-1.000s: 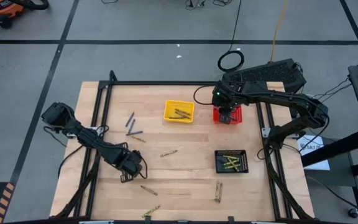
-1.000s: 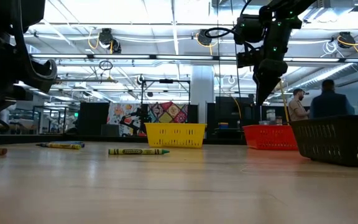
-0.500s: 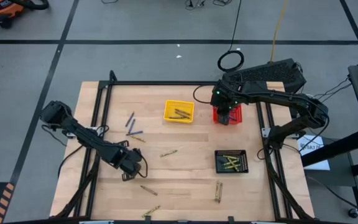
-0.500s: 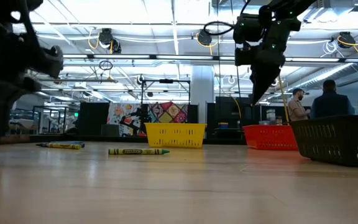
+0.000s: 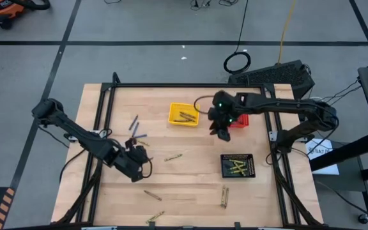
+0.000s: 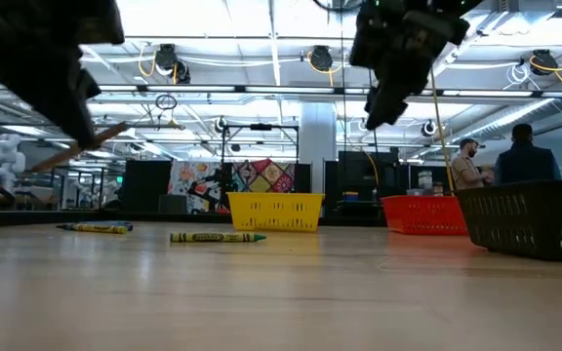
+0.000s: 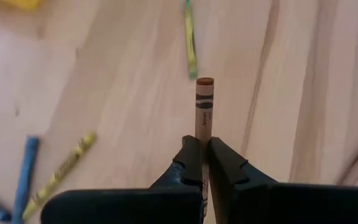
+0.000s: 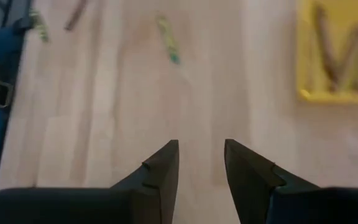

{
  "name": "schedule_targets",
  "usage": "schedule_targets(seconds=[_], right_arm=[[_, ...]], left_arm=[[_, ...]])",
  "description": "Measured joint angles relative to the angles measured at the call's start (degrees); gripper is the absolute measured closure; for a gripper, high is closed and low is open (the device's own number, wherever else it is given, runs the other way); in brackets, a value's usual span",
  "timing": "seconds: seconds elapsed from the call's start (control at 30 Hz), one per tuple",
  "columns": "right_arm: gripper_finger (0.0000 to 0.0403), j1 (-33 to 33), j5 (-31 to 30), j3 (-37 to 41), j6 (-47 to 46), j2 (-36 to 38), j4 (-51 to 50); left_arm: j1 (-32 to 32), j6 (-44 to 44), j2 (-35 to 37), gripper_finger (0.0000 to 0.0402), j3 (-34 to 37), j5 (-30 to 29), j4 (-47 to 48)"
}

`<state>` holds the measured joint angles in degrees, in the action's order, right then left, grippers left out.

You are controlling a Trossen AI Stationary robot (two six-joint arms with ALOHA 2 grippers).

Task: Sort crayons
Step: Put the brown crayon into the yellow bin

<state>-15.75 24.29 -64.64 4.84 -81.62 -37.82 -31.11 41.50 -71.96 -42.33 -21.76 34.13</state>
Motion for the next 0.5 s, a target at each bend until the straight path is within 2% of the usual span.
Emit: schedule_targets(seconds=[0.13,0.27,0.5], right_arm=[[0.0287,5.6,-0.2,0.0,0.2,0.0,5.1],[0.0287,10.7,-0.5,0.0,0.2,0.0,10.9],[0.0287,18.6,-10.3,0.0,0.3,-0.1,18.7]], left_arm=[[0.1,-0.5,0.6,0.0402,0.0,-2.9,-4.3],[0.1,-4.6,0.6,0.0402,0.0,-5.2,-9.6],[0.3,-18.3,0.6,0.0402,0.0,-9.8,-25.6]])
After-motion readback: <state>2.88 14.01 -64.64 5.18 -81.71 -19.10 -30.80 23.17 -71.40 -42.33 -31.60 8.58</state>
